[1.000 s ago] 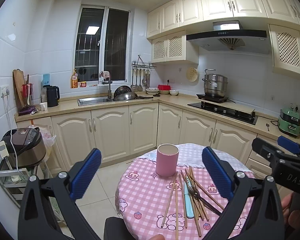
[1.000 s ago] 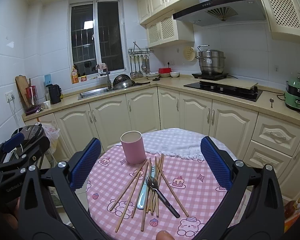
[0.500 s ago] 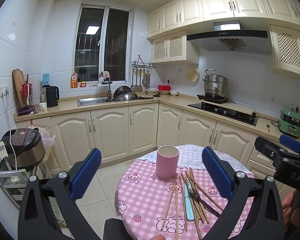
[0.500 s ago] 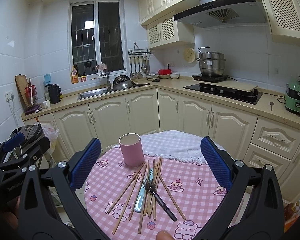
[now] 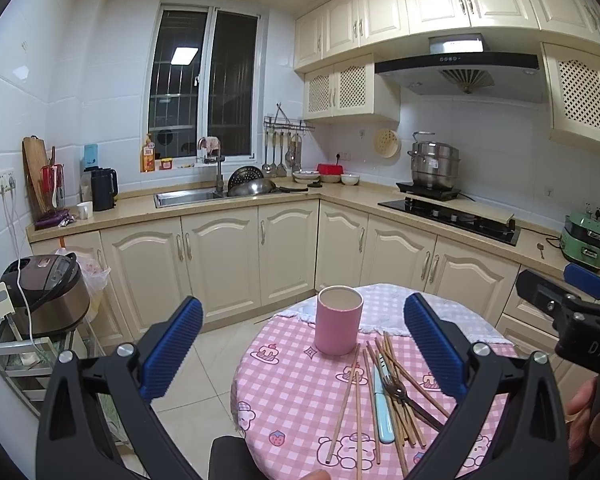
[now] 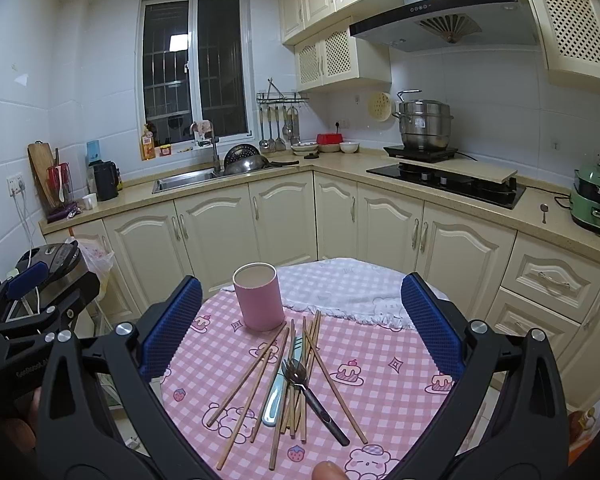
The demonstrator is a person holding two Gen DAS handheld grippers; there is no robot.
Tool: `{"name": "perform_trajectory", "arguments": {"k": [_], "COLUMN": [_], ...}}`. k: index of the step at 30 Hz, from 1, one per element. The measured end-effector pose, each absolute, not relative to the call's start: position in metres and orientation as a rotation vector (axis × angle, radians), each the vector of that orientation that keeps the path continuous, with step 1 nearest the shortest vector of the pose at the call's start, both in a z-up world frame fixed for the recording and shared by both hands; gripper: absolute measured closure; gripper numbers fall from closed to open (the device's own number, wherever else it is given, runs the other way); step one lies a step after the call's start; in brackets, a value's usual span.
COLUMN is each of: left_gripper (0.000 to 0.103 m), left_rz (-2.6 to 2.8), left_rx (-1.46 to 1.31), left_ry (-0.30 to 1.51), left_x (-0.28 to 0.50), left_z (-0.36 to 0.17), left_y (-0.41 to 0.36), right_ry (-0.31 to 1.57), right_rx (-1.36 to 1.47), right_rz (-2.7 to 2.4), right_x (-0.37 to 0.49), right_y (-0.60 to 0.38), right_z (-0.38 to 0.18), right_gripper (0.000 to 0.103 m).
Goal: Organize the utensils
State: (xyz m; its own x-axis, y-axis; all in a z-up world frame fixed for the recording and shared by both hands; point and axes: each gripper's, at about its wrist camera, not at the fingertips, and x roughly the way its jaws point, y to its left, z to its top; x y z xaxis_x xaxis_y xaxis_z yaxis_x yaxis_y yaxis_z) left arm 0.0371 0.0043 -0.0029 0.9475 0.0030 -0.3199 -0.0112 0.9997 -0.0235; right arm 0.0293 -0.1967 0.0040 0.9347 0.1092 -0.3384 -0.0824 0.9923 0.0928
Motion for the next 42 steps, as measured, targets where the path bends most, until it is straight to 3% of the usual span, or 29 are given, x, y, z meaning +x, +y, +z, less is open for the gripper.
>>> {"name": "perform_trajectory", "arguments": {"k": [16, 32, 42], "left_gripper": [0.004, 0.004, 0.004], "left_rz": [0.028, -0.043, -0.141], "left_rx": [0.015, 0.141, 0.230], "left_ry": [0.499, 0.830, 1.015], "left_x": [0.104, 0.210, 0.248], "left_z": [-0.051, -0.149, -0.207], "left_y": [0.012, -0.010, -0.031], "right_ry": [0.511, 0.947, 1.088], "right_rx": [0.058, 0.024, -0.013], "right_rz": [0.083, 0.141, 0.209], "right_x": [0.097, 0.202, 0.228], "right_y": [-0.212, -0.246, -0.247], "right_z": [-0.028, -0.148, -0.191], "right_gripper": [0.005, 0.005, 0.006]}}
